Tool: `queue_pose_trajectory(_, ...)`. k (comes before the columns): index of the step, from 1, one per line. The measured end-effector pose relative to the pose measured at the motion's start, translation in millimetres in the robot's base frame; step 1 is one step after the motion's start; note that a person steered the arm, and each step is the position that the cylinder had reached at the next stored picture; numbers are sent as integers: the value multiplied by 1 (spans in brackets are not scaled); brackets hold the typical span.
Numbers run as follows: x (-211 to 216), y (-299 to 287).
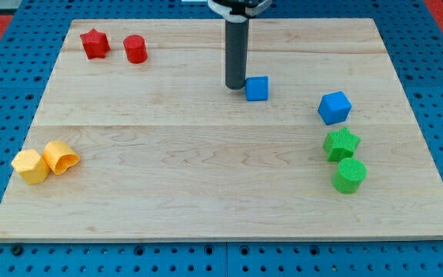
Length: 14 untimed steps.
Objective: Move the blue triangle above to the blue cube
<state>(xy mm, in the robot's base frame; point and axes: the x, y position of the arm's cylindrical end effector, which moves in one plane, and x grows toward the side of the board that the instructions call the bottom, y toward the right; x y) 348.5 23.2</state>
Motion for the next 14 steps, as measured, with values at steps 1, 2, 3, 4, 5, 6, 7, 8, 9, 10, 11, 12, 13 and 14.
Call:
queue_pose_trajectory(1,-1,30)
queue_pose_trajectory(2,16,37)
queue_pose_trajectory(3,37,43)
queue_pose_trajectory(4,39,64)
queue_pose_trajectory(5,38,84)
queue_pose_trajectory(6,33,97)
queue_pose_trajectory(7,25,97)
queue_pose_trajectory(8,60,42)
queue_pose_trajectory(9,43,2)
queue_pose_trajectory(10,10,7)
queue_pose_trajectory(11,-6,34)
queue_pose_trajectory(12,2,75)
queue_pose_trajectory(13,2,104)
queue_pose_trajectory(14,0,63)
